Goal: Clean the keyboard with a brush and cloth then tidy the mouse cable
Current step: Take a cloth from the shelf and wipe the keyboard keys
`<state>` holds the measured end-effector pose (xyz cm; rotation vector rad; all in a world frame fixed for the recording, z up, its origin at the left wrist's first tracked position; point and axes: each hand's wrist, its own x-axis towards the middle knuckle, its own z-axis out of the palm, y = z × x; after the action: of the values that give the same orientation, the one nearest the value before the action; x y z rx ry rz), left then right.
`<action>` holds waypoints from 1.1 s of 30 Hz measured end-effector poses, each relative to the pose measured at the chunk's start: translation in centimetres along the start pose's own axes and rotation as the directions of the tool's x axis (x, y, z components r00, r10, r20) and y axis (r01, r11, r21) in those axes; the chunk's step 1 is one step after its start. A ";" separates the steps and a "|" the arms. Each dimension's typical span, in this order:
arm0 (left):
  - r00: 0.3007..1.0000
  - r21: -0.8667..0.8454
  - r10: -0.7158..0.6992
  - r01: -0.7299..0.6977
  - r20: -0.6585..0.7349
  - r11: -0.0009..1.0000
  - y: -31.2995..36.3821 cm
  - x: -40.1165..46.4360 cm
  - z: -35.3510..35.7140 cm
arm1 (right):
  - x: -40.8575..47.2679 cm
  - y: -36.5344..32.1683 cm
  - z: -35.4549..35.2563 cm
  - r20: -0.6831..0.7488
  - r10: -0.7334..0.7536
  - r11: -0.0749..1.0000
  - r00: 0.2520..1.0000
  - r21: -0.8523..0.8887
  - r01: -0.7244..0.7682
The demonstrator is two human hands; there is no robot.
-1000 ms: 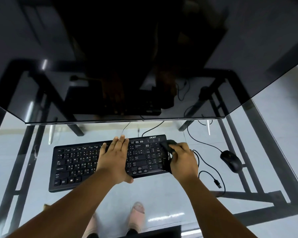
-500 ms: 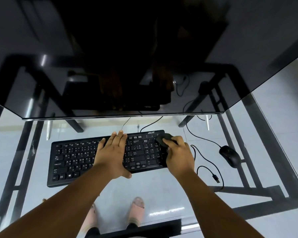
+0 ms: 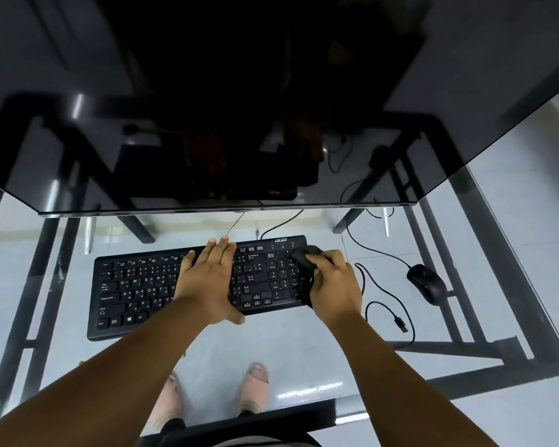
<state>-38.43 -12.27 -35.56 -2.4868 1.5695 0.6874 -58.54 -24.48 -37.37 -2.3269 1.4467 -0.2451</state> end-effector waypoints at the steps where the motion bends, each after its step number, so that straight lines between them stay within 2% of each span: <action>1: 1.000 0.000 0.002 -0.002 -0.001 1.000 0.0 0.0 0.0 | -1.0 0.4 0.1 -0.018 -0.004 1.000 1.000 0.010 0.004; 8: 1.000 0.009 -0.001 0.001 0.002 1.000 0.0 -0.1 0.0 | -6.4 2.6 0.7 -0.045 -0.023 1.000 0.999 0.012 0.023; 17: 1.000 0.026 -0.004 0.004 0.013 1.000 0.1 -0.2 -0.3 | -2.4 0.6 0.7 -0.056 -0.002 1.000 0.998 0.006 0.003; 25: 1.000 0.019 0.000 -0.001 0.012 1.000 0.1 -0.2 -0.3 | -8.0 3.2 1.6 -0.120 -0.088 0.996 0.989 0.010 0.089; 30: 1.000 0.019 -0.004 0.004 0.011 1.000 0.1 -0.2 -0.1 | -7.7 1.9 2.0 -0.029 -0.212 0.977 0.977 -0.025 0.211; 33: 1.000 0.009 -0.006 0.006 0.004 1.000 0.1 -0.2 0.0 | -7.6 3.3 1.3 0.015 -0.284 0.956 0.959 -0.077 0.284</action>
<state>-38.56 -12.17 -35.44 -2.4812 1.5603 0.6820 -64.22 -18.66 -39.47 -2.5954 1.1339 -0.2664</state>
